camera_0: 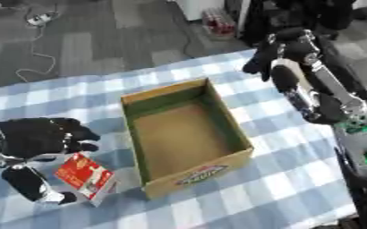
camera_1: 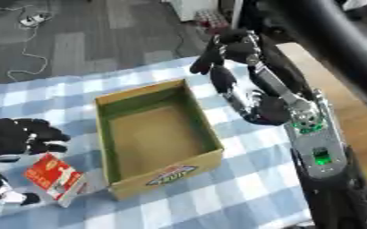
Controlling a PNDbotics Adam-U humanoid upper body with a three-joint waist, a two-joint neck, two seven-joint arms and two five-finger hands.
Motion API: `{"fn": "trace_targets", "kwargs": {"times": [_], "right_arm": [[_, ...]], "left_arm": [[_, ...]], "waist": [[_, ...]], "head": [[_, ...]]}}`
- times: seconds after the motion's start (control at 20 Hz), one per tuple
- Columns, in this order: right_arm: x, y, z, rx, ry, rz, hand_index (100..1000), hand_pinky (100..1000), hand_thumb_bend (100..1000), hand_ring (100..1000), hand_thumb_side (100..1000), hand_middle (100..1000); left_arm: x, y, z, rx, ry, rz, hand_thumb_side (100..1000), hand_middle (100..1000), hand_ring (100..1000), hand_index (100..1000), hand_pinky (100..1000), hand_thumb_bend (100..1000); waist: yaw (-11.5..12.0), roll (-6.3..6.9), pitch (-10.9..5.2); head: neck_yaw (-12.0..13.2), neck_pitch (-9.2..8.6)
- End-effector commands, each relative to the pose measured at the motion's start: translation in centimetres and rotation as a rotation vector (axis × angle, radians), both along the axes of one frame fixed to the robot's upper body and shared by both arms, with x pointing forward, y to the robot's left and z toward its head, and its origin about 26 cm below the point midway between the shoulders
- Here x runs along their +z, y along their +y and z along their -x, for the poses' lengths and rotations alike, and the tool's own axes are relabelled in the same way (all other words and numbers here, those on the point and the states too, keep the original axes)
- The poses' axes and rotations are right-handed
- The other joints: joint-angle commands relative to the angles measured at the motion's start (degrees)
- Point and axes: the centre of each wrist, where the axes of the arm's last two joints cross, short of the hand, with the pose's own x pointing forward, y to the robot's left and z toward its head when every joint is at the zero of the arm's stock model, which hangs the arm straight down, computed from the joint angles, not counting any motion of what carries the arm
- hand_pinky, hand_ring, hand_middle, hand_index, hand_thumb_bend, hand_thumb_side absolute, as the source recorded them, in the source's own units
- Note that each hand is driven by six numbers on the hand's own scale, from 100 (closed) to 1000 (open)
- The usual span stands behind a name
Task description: Pick up objects on the table and place them in the box.
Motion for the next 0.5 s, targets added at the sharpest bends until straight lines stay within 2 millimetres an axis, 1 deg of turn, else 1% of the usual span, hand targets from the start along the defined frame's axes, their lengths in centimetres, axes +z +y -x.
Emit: {"fn": "trace_targets", "kwargs": {"times": [0.05,0.3,0.5], "right_arm": [[0.86,-0.01,0.10,0.006,-0.030,-0.002,648,375,100,336,1000,469],[0.87,0.01,0.10,0.007,-0.030,-0.002,649,375,100,336,1000,469],[0.86,0.04,0.10,0.009,-0.030,-0.001,649,375,100,336,1000,469]], "left_arm": [[0.92,-0.24,-0.34,-0.125,0.093,-0.229,947,1000,1000,1000,1000,383],[0.58,-0.79,-0.78,-0.122,0.115,-0.251,926,1000,1000,1000,1000,378],[0.54,-1.15,-1.12,-0.108,0.130,-0.302,868,1000,1000,1000,1000,415]], "waist": [[0.04,0.03,-0.49],[0.00,0.02,-0.49],[-0.02,0.03,-0.48]], "head": [[0.16,-0.89],[0.28,-0.93],[0.37,-0.84]]}}
